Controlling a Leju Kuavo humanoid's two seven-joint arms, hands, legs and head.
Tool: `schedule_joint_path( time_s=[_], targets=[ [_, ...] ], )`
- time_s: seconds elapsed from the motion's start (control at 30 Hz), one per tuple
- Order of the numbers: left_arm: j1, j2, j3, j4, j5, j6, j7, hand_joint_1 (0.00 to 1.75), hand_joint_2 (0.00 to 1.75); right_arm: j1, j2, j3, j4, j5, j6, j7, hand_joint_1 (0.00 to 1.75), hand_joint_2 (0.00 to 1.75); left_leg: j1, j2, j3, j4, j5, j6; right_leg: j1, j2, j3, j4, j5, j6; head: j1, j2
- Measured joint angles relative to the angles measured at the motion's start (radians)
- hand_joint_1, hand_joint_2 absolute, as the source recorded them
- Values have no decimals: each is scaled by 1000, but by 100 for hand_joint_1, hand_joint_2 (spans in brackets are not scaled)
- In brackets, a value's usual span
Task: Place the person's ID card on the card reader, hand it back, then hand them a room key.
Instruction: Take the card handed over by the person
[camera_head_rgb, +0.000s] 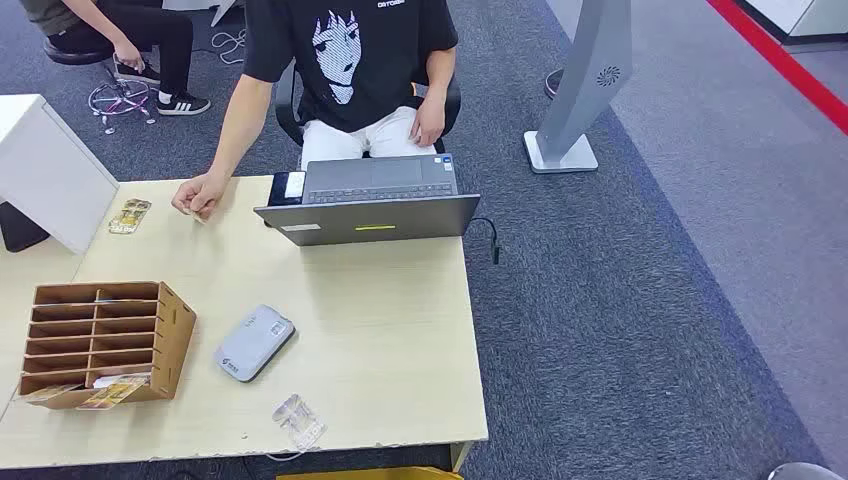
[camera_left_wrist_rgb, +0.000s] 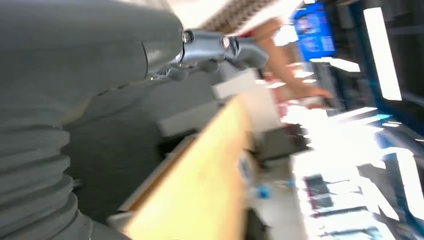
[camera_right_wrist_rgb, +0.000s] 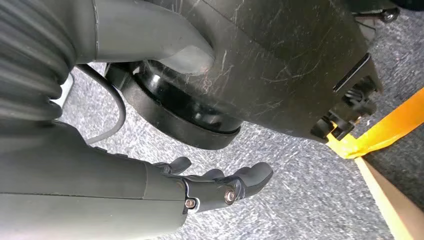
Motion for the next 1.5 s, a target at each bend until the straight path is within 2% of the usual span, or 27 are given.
schedule_joint_path(
  time_s=[0.1, 0.17, 0.37, 0.57, 0.9, 1.17, 1.43, 1.5],
  targets=[
    [-20, 14, -12, -17, -21, -39, 14, 0, 175, -3, 0, 0, 3, 0, 8, -1, 0, 175, 0, 0, 0, 0, 0, 0, 0, 0, 0, 0, 0, 0, 0, 0],
    [-41, 39, -29, -24, -45, -59, 40, 0, 175, -7, 0, 0, 6, 0, 18, -3, 0, 175, 0, 0, 1, 0, 1, -1, 0, 0, 0, 0, 0, 0, 0, 0],
    [-133, 173, -122, 0, -166, -59, 173, 0, 175, -25, 0, 0, 22, 6, 55, -22, 0, 175, 1, 0, 1, 0, 2, -2, 0, 0, 0, 0, 1, -1, 0, 0],
    [-250, 310, -236, 125, -256, -67, 318, 0, 175, -44, 4, -2, 47, 6, 78, -45, 0, 175, 1, 0, 1, 0, 3, -3, 0, 0, 0, 1, 2, -3, 0, 0],
    [-403, 456, -399, 353, -394, -191, 515, 0, 175, -62, 14, -12, 82, -1, 88, -68, 0, 175, 1, 0, 0, 0, 3, -2, 0, 0, -1, 1, 3, -3, 0, 0],
    [-499, 507, -500, 476, -441, -267, 564, 0, 175, -69, 22, -19, 100, -2, 98, -76, 0, 175, 1, 1, 0, 0, 3, -2, 0, 1, -1, 1, 3, -3, 0, 0],
    [-542, 529, -573, 537, -456, -308, 592, 0, 175, -72, 28, -33, 111, 0, 109, -86, 0, 175, 1, 1, 0, 0, 3, -2, 0, 2, -1, 1, 3, -3, 0, 0],
    [-543, 531, -579, 547, -455, -308, 596, 87, 175, -73, 29, -35, 113, 0, 109, -87, 0, 175, 1, 1, 0, 0, 3, -2, 0, 2, -1, 1, 3, -3, 0, 0]
  ],
)
